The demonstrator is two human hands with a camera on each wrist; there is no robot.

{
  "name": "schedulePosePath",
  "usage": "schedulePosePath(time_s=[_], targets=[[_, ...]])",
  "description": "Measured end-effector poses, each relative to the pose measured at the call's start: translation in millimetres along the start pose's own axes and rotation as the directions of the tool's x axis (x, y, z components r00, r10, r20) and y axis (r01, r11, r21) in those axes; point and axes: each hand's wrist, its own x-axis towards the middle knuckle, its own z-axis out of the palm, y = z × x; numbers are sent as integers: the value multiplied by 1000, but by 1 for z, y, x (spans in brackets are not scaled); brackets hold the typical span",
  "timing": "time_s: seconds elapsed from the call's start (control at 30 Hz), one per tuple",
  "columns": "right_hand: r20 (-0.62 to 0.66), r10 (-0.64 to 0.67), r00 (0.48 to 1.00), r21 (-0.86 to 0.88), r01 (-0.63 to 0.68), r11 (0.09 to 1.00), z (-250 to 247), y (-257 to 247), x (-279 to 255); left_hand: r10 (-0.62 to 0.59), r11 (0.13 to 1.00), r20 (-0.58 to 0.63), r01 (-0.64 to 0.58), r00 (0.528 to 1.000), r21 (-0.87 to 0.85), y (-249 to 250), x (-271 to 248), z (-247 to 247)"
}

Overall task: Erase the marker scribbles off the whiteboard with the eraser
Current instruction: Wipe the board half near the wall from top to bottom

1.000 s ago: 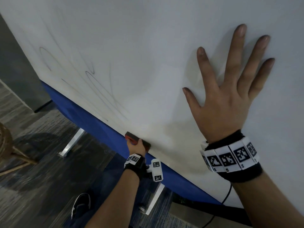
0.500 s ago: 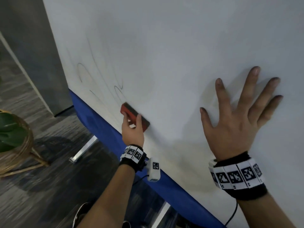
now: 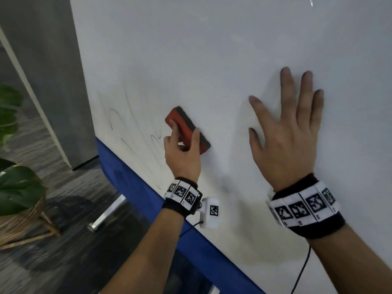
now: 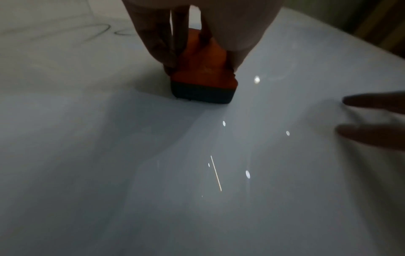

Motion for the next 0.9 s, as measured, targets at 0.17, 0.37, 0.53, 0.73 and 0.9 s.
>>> schedulePosePath(time_s=[0.17,0.37,0.53,0.73,0.9], targets=[[62,-41,997,-24,42,999,18,-29,-3,-266,963,-105,268,958,2,-49,23,-20],[131,-58,990,-58,66,996,28,-42,-12,-407,904,-84,414,910,104,-57,34,-37],[97,-152,984,-20,155,988,22,-39,23,46,999,-21,-46,999,28,26,19,-4],[71,-129,989,-15,130,991,26,-56,62,-18,999,-78,20,997,26,-7,36,-10],[82,-106,991,-23,109,994,42,-81,65,-412,897,-132,427,902,117,-45,36,-25]])
